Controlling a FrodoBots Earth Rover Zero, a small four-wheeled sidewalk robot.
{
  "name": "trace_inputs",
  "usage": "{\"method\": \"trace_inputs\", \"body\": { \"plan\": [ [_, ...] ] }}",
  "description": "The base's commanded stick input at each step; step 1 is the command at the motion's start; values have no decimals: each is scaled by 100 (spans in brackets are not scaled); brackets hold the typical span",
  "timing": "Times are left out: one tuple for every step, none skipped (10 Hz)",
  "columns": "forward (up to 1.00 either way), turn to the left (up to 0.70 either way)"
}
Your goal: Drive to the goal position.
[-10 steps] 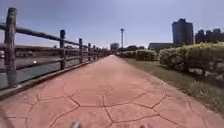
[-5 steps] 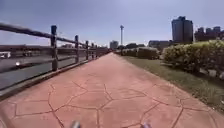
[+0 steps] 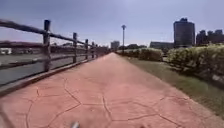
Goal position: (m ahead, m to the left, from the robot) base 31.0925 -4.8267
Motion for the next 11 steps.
{"method": "trace_inputs", "body": {
  "plan": [
    [85, 0],
    [85, 0],
    [85, 0],
    [85, 0],
    [85, 0],
    [85, 0],
    [85, 0],
    [85, 0],
    [85, 0],
    [85, 0],
    [85, 0]
  ]
}}
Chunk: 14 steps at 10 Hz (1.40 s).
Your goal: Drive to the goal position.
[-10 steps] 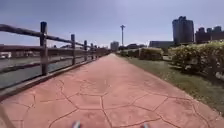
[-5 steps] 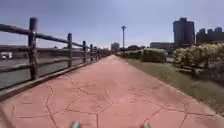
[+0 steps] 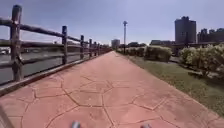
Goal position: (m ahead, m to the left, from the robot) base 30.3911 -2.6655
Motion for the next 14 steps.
{"method": "trace_inputs", "body": {
  "plan": [
    [85, 0],
    [85, 0],
    [85, 0],
    [85, 0],
    [85, 0],
    [85, 0],
    [85, 0],
    [85, 0],
    [85, 0],
    [85, 0],
    [85, 0],
    [85, 0],
    [85, 0],
    [85, 0]
  ]
}}
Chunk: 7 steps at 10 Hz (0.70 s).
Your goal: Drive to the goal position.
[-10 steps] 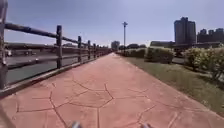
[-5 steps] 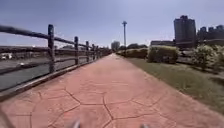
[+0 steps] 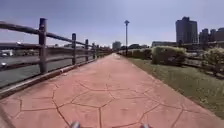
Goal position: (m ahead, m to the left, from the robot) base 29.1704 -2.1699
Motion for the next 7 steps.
{"method": "trace_inputs", "body": {
  "plan": [
    [85, 0],
    [85, 0],
    [85, 0],
    [85, 0],
    [85, 0],
    [85, 0],
    [85, 0]
  ]
}}
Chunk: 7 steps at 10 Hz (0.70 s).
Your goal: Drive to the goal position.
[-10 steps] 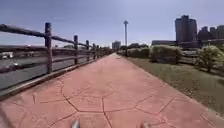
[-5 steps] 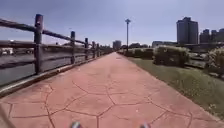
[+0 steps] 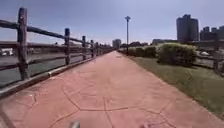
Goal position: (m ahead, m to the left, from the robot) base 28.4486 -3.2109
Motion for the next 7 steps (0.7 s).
{"method": "trace_inputs", "body": {
  "plan": [
    [85, 0],
    [85, 0],
    [85, 0],
    [85, 0],
    [85, 0],
    [85, 0],
    [85, 0]
  ]
}}
